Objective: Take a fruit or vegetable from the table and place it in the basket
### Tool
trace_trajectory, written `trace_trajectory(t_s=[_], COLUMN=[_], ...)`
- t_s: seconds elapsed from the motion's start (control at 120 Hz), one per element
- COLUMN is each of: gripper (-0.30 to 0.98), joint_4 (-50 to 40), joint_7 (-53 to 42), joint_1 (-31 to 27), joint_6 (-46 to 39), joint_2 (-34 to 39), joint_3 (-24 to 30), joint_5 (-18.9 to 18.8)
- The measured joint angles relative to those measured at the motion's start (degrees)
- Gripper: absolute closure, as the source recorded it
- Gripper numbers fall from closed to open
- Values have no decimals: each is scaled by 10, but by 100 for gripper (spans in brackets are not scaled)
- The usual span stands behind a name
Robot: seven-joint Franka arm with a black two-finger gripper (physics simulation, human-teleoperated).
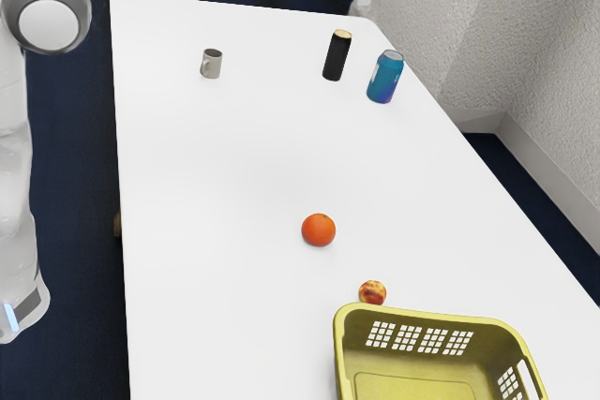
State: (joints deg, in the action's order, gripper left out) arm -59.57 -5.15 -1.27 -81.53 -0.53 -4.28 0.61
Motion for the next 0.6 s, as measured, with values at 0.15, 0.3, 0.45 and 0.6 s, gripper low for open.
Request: trace_trajectory(t_s=[0.15,0.3,0.45,0.6], gripper=[0,0,0,0], joint_4=[22,4,-5,-9], joint_7=[-2,-3,-4,-6], joint_1=[-18,26,40,69], joint_6=[15,17,-3,-19], joint_2=[-24,-66,-119,-129], joint_3=[41,44,47,47], joint_5=[-18,-22,-18,-19])
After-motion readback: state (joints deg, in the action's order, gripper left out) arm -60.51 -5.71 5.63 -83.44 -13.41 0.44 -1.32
